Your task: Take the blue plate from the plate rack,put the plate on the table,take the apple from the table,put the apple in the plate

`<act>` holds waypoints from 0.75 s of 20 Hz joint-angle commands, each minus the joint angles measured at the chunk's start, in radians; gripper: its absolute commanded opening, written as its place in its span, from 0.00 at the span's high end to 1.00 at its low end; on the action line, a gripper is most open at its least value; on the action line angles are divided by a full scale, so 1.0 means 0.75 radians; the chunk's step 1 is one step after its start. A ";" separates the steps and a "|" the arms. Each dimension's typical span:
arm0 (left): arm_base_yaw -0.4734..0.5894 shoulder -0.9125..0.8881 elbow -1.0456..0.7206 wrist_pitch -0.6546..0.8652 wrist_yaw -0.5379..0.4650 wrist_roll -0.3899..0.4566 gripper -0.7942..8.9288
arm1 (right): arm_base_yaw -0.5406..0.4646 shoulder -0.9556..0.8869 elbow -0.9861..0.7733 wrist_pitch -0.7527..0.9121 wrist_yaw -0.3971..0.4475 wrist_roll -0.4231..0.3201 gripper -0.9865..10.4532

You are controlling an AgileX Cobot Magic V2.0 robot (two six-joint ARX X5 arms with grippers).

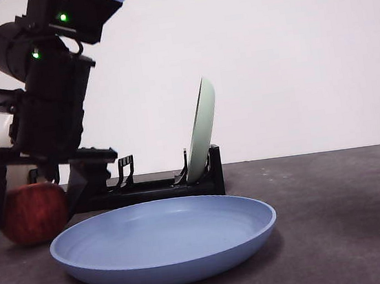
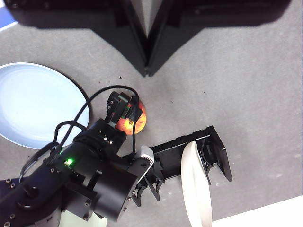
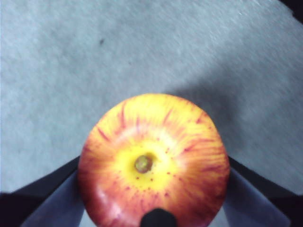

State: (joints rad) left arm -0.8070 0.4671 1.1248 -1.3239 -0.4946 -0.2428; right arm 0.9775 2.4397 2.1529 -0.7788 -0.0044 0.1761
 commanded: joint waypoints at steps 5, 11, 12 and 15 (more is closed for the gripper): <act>0.006 -0.006 -0.007 0.003 -0.005 0.021 0.93 | 0.006 -0.111 0.150 -0.212 0.099 -0.099 0.89; 0.006 -0.006 -0.007 0.003 -0.004 0.019 0.93 | 0.006 -0.261 0.076 -0.444 0.231 -0.216 0.89; 0.006 -0.006 -0.007 0.003 0.001 0.019 0.93 | 0.005 -0.313 0.004 -0.423 0.231 -0.221 0.89; 0.006 -0.006 -0.007 0.003 0.006 0.013 0.93 | 0.005 -0.585 -0.437 -0.177 0.244 -0.222 0.89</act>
State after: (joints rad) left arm -0.8066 0.4671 1.1248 -1.3239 -0.4885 -0.2363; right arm 0.9775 2.0441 1.8988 -0.9417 0.1761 0.0139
